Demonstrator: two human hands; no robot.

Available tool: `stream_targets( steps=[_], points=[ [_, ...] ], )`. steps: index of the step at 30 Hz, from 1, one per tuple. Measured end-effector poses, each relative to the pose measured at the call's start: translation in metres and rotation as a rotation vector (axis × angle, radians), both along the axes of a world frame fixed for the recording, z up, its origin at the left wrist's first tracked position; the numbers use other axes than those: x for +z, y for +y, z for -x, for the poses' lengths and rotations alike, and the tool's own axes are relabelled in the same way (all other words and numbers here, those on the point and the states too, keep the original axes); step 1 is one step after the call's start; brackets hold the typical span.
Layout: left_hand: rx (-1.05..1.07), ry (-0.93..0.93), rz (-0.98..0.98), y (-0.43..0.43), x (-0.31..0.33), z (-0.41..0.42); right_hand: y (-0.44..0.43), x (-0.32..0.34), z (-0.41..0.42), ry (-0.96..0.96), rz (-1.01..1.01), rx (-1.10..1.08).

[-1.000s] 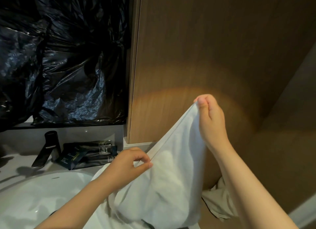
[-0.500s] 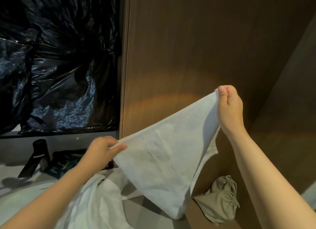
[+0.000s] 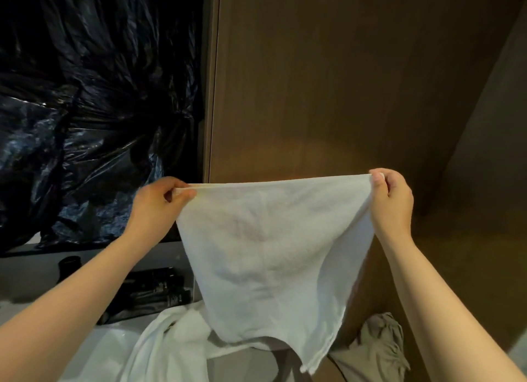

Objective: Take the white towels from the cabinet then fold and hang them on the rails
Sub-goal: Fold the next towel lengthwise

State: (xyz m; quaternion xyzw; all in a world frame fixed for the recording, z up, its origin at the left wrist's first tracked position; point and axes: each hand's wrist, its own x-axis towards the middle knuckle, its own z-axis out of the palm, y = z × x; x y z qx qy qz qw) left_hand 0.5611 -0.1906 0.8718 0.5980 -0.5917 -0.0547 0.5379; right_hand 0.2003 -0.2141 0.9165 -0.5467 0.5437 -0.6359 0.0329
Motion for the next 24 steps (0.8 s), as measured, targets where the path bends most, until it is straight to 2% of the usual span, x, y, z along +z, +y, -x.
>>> stream_targets(
  steps=[5,8,9,14,20,24],
  points=[
    [-0.062,0.311,0.151,0.017,0.021,0.016,0.008,0.0,0.008,-0.083,0.098,-0.036],
    [-0.078,0.429,0.138,0.012,0.032,0.021,0.009,0.002,0.011,-0.066,0.152,-0.069],
    [-0.065,0.422,0.107,0.005,0.03,0.02,0.006,-0.001,0.011,-0.045,0.128,-0.078],
    [0.042,0.152,-0.047,-0.019,-0.007,0.019,-0.011,-0.044,0.015,0.043,-0.175,-0.123],
    [0.075,0.091,-0.065,-0.019,-0.027,0.017,-0.011,-0.08,0.024,0.054,-0.258,-0.088],
    [0.071,0.128,-0.059,-0.013,-0.03,0.02,-0.008,-0.085,0.024,0.061,-0.258,-0.076]
  ],
)
